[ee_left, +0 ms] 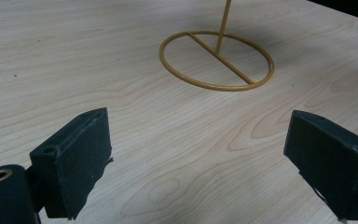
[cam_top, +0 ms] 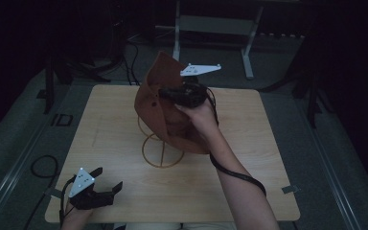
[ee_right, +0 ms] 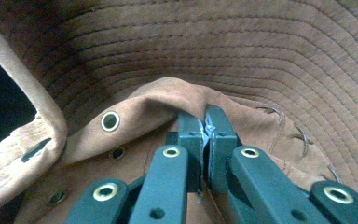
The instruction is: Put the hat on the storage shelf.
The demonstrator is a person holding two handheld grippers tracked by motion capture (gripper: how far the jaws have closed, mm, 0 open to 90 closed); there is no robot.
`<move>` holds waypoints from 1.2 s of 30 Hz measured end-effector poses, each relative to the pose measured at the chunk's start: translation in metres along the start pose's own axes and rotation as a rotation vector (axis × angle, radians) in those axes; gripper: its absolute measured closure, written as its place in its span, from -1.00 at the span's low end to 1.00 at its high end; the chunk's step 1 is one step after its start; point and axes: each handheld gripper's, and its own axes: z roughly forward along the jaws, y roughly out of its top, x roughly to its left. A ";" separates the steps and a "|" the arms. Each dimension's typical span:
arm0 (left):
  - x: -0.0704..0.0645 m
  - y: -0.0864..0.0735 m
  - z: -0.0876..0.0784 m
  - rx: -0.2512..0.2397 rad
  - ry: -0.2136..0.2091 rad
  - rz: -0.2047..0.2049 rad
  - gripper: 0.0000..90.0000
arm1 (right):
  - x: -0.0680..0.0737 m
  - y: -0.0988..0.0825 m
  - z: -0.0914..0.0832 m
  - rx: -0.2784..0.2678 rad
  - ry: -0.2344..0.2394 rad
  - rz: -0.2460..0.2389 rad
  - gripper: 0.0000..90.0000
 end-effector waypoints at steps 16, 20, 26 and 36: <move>0.003 -0.004 0.002 0.006 -0.012 -0.026 -0.82 | 0.011 0.007 0.025 0.088 -0.060 -0.115 0.72; 0.002 -0.004 0.002 0.003 -0.014 -0.026 -0.82 | 0.011 0.009 0.035 0.102 -0.033 -0.093 0.13; 0.003 -0.005 0.001 0.000 -0.012 -0.028 -0.82 | 0.018 0.002 0.041 0.094 -0.055 -0.103 -0.15; 0.004 -0.007 0.003 0.000 -0.012 -0.035 -0.82 | 0.015 0.002 0.022 0.043 -0.043 -0.088 -0.33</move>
